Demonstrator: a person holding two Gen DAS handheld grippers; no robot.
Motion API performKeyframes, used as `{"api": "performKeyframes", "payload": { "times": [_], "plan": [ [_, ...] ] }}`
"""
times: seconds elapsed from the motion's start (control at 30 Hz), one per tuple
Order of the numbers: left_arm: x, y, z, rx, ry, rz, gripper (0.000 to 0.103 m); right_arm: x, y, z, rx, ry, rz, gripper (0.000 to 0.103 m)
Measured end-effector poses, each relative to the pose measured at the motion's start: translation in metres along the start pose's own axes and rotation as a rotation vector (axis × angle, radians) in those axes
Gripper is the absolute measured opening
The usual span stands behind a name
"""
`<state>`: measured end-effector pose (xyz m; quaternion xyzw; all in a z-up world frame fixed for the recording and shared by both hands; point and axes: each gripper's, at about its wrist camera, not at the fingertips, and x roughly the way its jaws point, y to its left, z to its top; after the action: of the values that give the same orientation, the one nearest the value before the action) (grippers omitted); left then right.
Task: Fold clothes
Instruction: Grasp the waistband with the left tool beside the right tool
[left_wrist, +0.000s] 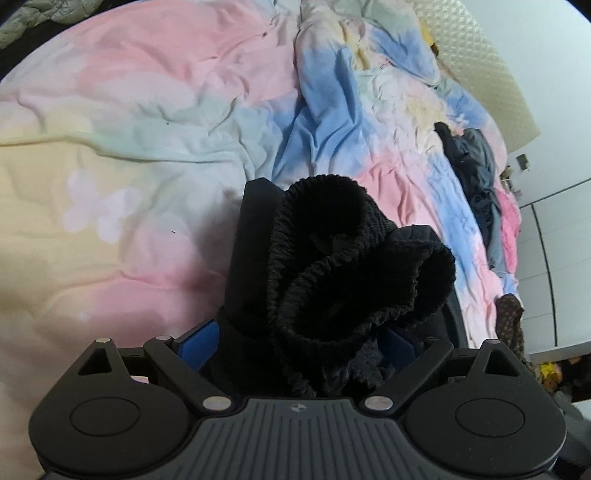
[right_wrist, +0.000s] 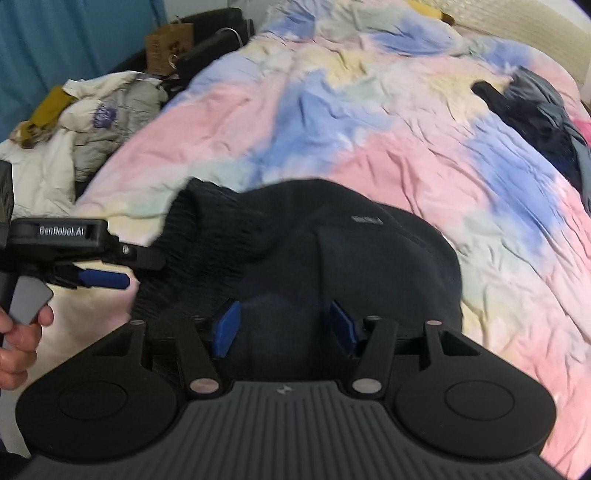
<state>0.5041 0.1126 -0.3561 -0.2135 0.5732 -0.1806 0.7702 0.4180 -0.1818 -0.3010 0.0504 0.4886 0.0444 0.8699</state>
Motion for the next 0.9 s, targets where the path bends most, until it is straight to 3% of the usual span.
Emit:
{"api": "performKeyframes", "payload": {
  "times": [0.13, 0.37, 0.47, 0.6, 0.73, 0.83, 0.9],
  "plan": [
    [0.016, -0.002, 0.005, -0.018, 0.002, 0.066, 0.095, 0.013, -0.008, -0.011, 0.014, 0.034, -0.011, 0.056],
    [0.037, 0.014, 0.025, -0.097, 0.011, 0.137, 0.095, 0.042, 0.016, -0.031, 0.010, 0.082, 0.067, 0.058],
    [0.046, 0.017, 0.037, -0.097, 0.050, 0.163, 0.095, 0.062, 0.014, -0.032, 0.100, 0.143, 0.096, 0.058],
    [0.043, 0.014, 0.043, -0.062, 0.067, 0.137, 0.090, 0.072, 0.016, -0.030, 0.105, 0.170, 0.101, 0.058],
    [0.025, 0.009, 0.041, -0.053, 0.053, 0.060, 0.082, 0.054, 0.012, -0.027, 0.141, 0.129, 0.158, 0.057],
    [0.007, 0.006, 0.043, -0.060, 0.027, -0.009, 0.082, 0.042, 0.002, -0.029, 0.220, 0.086, 0.250, 0.059],
    [-0.005, 0.002, 0.046, -0.048, 0.005, -0.059, 0.082, 0.033, -0.002, -0.030, 0.271, 0.053, 0.308, 0.066]
  ]
}}
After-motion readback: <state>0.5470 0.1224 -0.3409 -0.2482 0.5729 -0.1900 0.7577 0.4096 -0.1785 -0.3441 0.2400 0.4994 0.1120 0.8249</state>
